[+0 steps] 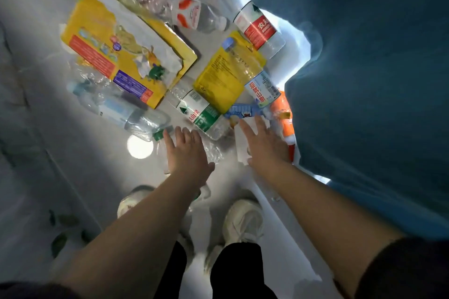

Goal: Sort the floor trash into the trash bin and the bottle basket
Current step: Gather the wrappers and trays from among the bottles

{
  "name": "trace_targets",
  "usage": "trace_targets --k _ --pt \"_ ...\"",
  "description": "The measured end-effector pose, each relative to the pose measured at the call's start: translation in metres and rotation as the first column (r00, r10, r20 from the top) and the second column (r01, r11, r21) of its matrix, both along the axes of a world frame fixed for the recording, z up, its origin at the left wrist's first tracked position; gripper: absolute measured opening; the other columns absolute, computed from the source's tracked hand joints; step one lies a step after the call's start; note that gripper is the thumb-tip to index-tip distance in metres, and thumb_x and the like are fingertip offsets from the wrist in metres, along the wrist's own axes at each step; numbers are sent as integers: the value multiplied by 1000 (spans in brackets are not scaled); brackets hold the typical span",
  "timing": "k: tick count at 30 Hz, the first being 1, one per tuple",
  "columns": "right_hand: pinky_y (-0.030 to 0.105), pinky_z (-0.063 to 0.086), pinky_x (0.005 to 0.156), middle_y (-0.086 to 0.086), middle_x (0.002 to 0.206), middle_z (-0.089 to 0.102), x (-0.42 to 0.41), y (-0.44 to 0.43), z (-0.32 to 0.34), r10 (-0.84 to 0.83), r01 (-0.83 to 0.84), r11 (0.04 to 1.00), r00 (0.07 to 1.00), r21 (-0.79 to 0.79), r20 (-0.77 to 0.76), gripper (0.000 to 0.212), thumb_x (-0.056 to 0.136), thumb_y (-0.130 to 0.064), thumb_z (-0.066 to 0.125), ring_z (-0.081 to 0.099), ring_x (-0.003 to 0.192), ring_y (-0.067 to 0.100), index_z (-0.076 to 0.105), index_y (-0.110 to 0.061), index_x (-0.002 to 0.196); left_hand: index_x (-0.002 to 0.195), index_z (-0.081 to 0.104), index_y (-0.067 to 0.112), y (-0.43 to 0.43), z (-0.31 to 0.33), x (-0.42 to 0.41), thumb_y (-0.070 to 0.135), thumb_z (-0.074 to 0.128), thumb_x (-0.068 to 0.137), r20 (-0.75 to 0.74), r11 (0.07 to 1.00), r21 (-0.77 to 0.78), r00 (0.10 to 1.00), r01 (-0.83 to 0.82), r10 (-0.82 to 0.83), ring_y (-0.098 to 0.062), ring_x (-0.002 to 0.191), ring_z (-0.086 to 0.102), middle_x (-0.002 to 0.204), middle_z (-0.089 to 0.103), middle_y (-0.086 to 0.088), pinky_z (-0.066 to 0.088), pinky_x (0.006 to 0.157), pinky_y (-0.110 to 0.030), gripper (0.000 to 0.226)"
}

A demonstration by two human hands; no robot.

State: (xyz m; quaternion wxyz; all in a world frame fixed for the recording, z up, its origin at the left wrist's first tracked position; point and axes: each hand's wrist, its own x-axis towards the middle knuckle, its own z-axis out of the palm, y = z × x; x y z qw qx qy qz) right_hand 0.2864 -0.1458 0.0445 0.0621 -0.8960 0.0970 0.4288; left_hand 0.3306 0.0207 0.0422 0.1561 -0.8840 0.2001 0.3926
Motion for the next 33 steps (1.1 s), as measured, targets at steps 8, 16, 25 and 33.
trace_targets --k 8,16,25,33 --pt "43 52 72 13 158 3 -2 1 -53 -1 2 1000 997 -14 72 108 72 -26 79 44 122 38 3 -35 148 147 19 7 -14 -45 -10 75 38 81 129 992 75 987 -106 96 -35 141 16 148 26 -15 1 111 -64 97" --pt "32 33 53 16 139 27 3 -3 -73 60 -58 998 993 -25 103 109 64 -20 83 53 105 35 10 -31 145 132 29 3 -8 -67 -2 68 47 84 145 992 -26 981 -124 127 -32 128 35 131 38 -14 7 112 -62 82" --pt "33 42 59 13 136 33 9 -2 -47 26 -24 999 998 -21 57 83 72 -22 80 57 100 33 30 -21 137 99 53 15 -7 -55 6 24 58 89 65 929 -165 936 -331 346 -25 92 60 82 58 -3 19 108 -50 15" --pt "25 23 46 12 117 53 12 7 30 14 -12 1000 988 -14 151 35 86 -3 62 62 84 32 48 -9 117 66 44 15 9 25 18 18 48 91 -54 944 -50 945 -327 324 -21 73 52 72 56 1 18 107 -45 25"
